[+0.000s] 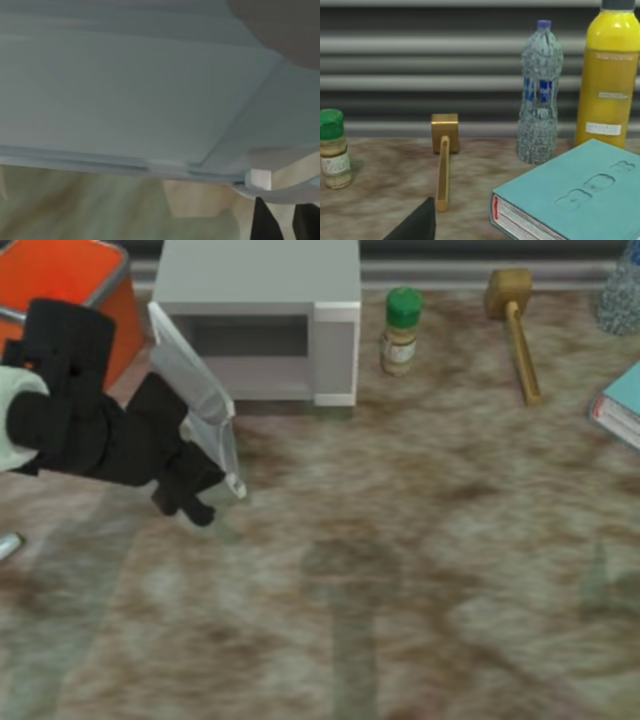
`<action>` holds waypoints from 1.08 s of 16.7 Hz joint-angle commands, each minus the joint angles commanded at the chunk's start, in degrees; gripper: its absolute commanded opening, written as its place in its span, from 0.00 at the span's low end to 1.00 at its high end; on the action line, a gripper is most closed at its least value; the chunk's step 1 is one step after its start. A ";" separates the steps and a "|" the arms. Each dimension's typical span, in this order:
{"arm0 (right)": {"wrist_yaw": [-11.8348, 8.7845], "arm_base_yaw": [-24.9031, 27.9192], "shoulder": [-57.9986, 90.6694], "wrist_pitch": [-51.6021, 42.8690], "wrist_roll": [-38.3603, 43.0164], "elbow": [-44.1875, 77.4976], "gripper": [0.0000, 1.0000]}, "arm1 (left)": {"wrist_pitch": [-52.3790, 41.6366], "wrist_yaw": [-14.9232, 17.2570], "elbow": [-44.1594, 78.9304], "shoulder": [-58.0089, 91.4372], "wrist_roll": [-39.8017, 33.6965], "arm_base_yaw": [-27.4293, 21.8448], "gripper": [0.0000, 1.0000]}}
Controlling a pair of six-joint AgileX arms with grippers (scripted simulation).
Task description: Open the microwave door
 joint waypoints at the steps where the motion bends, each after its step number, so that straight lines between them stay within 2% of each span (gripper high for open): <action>1: 0.00 0.00 0.00 0.00 0.00 0.00 1.00 | -0.34 0.25 0.06 0.08 0.60 0.28 0.00; 6: 0.00 0.00 0.00 0.00 0.00 0.00 1.00 | -1.88 1.89 0.79 0.11 3.98 1.85 0.00; 18: 0.00 0.00 0.00 0.00 0.00 0.00 1.00 | -1.95 1.94 0.79 0.13 4.09 1.90 0.00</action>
